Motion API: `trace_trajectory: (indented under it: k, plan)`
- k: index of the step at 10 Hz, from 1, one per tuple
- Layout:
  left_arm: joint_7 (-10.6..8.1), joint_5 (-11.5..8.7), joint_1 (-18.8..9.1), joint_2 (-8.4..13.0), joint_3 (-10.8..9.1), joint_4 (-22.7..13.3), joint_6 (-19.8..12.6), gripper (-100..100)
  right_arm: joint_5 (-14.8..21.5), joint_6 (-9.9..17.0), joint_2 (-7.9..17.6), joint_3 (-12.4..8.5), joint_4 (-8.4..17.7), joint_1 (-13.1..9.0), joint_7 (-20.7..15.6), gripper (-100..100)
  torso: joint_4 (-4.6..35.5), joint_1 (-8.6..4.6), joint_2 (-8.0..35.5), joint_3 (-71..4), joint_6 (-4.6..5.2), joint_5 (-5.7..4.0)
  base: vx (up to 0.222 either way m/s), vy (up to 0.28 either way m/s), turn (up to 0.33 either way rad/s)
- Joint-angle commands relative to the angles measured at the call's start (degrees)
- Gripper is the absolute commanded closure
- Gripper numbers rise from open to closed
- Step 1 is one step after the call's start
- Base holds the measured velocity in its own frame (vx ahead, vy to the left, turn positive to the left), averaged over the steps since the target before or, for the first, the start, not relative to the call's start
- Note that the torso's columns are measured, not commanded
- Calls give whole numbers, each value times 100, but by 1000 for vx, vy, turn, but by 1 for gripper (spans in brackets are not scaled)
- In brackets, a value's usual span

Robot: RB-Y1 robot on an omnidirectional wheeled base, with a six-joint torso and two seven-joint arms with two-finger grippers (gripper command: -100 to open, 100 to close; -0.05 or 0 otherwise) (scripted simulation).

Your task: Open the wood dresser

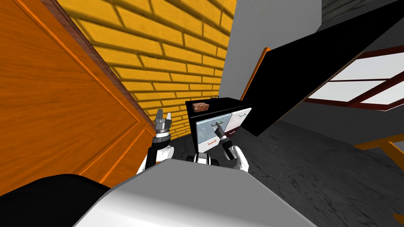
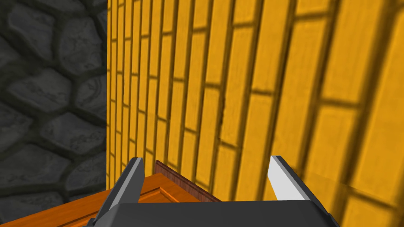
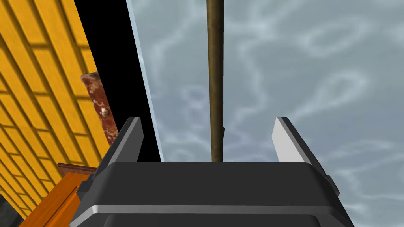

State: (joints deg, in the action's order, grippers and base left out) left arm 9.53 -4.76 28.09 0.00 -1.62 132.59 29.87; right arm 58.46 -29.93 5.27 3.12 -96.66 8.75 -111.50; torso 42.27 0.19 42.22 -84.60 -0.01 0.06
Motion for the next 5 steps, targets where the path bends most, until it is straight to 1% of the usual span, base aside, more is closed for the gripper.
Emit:
trace_trajectory:
  k: [1,2,3,4,5]
  plan:
    - [0,0,0,0,0,0,0,0,-32,-154,-102,9,18,150,-163,100,1,-18,10,5,2,-5,-28,-15,-78]
    - [0,0,0,1,-1,0,0,0,-25,-73,-56,-6,19,81,-71,100,6,-35,27,16,4,-10,-22,-10,-28]
    - [0,0,-1,1,-1,-1,0,0,-3,-117,105,1,-8,111,-145,-100,7,-27,15,10,-4,-9,-16,5,6]
    - [0,0,-1,0,0,0,0,0,72,-155,114,34,-84,156,-273,-100,2,-16,2,1,-2,-5,-49,36,20]
    - [0,0,-1,0,0,0,0,0,36,-124,98,19,-54,135,-181,-100,2,-3,8,3,-1,-2,-28,22,2]
